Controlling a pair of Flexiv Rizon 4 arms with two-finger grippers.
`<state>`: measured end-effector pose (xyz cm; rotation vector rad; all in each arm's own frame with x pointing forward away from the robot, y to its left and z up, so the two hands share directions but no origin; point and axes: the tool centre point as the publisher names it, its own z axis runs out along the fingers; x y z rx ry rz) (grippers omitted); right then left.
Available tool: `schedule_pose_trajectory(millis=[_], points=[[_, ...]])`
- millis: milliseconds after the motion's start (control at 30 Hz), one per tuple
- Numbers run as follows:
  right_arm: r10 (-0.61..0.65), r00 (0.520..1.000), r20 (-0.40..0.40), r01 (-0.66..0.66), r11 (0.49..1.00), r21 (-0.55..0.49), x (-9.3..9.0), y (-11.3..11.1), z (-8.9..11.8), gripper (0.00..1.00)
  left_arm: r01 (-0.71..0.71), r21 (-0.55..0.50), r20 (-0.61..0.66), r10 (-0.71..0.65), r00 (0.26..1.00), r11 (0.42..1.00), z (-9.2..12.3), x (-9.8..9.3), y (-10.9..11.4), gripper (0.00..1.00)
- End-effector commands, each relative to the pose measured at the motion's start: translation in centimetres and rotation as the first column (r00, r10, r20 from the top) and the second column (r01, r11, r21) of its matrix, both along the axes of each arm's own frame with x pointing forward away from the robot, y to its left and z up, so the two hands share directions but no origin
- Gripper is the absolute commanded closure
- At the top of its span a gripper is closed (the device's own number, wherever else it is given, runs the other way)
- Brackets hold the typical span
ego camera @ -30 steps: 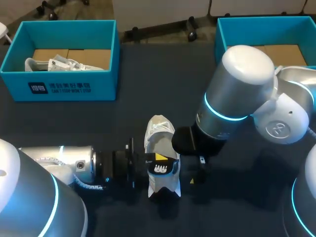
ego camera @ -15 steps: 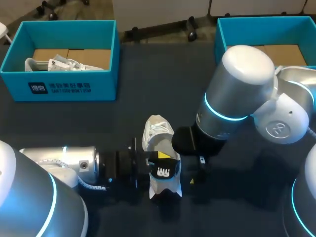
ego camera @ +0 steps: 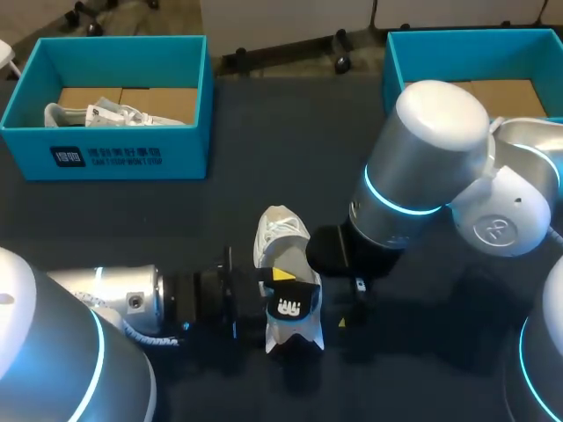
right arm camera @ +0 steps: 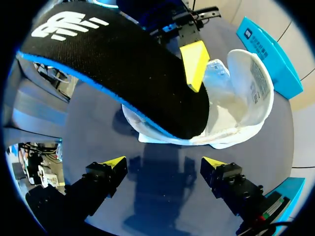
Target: Take the shoe out of the shoebox, open the shoe tongue, remove and reinsert the insole, then place the shoe into the shoebox
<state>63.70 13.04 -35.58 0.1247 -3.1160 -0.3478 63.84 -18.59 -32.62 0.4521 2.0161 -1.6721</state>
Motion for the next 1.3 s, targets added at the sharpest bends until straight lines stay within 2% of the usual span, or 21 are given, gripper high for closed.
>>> schedule_pose_trajectory(millis=[33,133,233,267,300,500,900,1200,1267,1300], points=[[0.000,1.000,-0.001,0.000,1.000,-0.001,0.0,0.2,-0.2,0.00,-0.009,0.020,0.005,0.008,1.000,1.000,0.4,-0.9,-0.1,0.72],[0.000,1.000,-0.001,0.000,1.000,-0.001,0.0,0.2,-0.2,0.00,-0.004,0.031,0.025,0.004,1.000,1.000,0.5,-1.1,-0.6,0.71],[0.000,1.000,-0.001,0.000,1.000,-0.001,0.0,0.2,-0.2,0.00,-0.004,0.044,0.059,0.001,0.998,0.999,0.7,-1.3,-1.0,0.76],[0.000,1.000,-0.001,0.000,1.000,-0.001,0.0,0.2,-0.2,0.00,-0.003,0.052,0.072,-0.001,0.997,0.999,0.7,-1.3,-1.1,0.95],[0.000,1.000,-0.001,0.000,1.000,-0.001,0.0,0.2,-0.2,0.00,-0.009,0.060,0.087,0.003,0.996,0.998,0.7,-1.3,-1.2,1.00],[0.000,1.000,-0.001,0.000,1.000,-0.001,0.0,0.2,-0.2,0.00,0.006,0.088,0.127,-0.018,0.992,0.996,-0.4,-0.9,-1.3,1.00],[0.000,1.000,-0.001,0.000,1.000,-0.001,0.0,0.2,-0.2,0.00,-0.029,0.148,0.150,0.007,0.989,0.989,-2.6,1.9,-0.7,1.00],[0.000,1.000,-0.001,0.000,1.000,-0.001,0.0,0.2,-0.2,0.00,-0.033,0.143,0.131,0.014,0.991,0.989,-2.8,2.1,-0.7,1.00],[0.000,1.000,-0.001,0.000,1.000,-0.001,0.0,0.2,-0.2,0.00,-0.026,0.130,0.111,0.011,0.994,0.991,-2.3,1.7,-0.5,0.79],[0.000,1.000,-0.001,0.000,1.000,-0.001,0.0,0.2,-0.2,0.00,-0.025,0.125,0.106,0.012,0.994,0.992,-2.1,1.5,-0.3,0.77]])
